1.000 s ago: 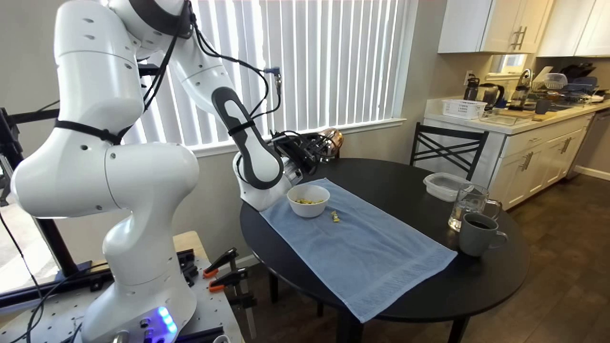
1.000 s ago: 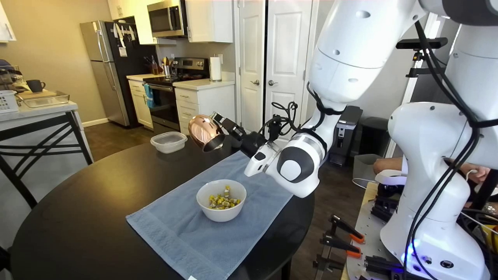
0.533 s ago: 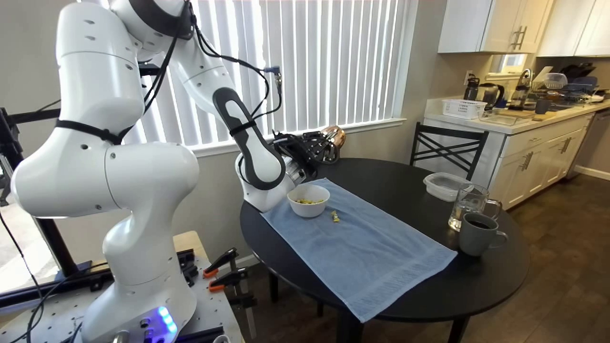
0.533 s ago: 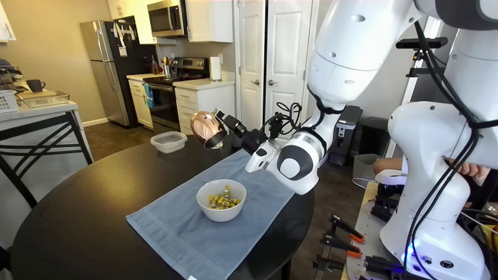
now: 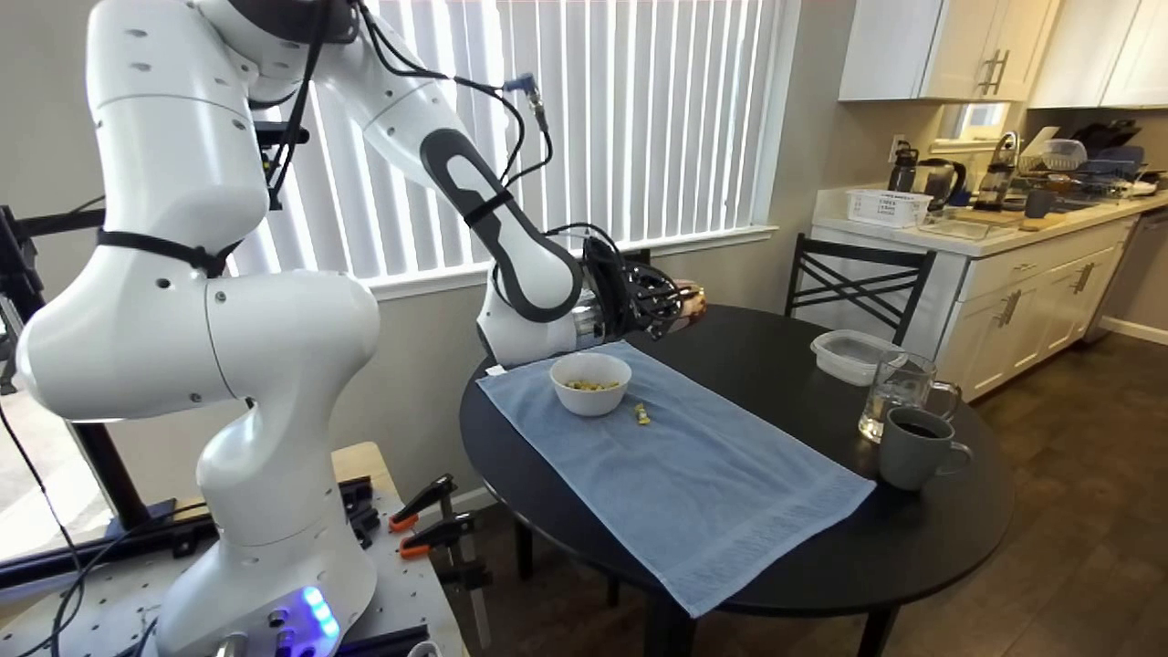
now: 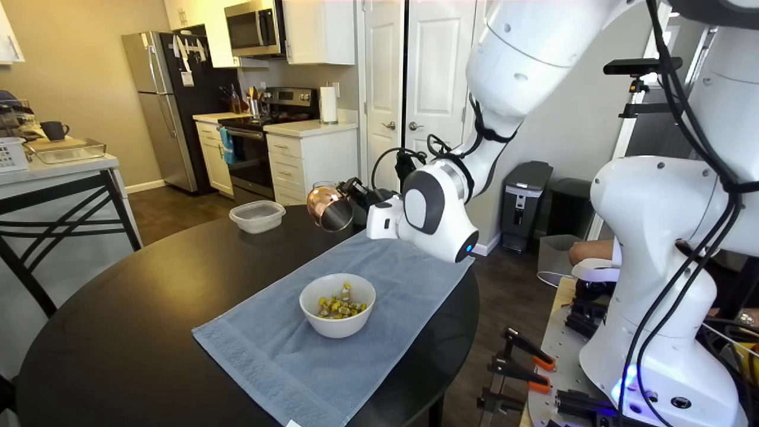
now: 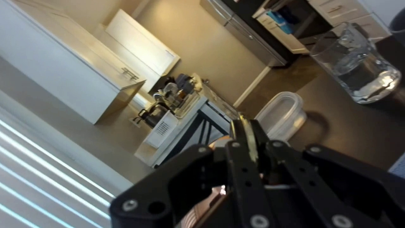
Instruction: Pour the contents inside the cup into the bowl
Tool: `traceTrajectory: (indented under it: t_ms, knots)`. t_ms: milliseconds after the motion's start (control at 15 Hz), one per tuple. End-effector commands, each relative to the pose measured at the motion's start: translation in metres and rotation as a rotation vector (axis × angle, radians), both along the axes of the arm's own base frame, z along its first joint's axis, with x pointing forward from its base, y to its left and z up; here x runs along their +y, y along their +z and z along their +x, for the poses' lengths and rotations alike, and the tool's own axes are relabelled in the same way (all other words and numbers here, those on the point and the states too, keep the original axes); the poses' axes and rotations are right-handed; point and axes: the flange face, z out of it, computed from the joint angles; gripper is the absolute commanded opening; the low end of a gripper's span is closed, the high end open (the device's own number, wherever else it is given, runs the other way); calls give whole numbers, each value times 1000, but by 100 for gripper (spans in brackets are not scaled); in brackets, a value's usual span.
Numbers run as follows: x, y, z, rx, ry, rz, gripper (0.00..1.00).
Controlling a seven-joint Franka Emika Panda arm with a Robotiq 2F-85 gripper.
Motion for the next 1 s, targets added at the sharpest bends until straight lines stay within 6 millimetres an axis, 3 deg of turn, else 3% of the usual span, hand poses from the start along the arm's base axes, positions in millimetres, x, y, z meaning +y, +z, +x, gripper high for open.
traceTrajectory:
  t_ms: [0, 267, 533, 933]
  knots:
    - [-19, 30, 16, 140, -93, 124, 4]
    - [-43, 62, 29, 323, -154, 275, 4]
    - [-83, 92, 30, 491, -190, 419, 4]
    - [-147, 122, -1, 771, -221, 637, 4]
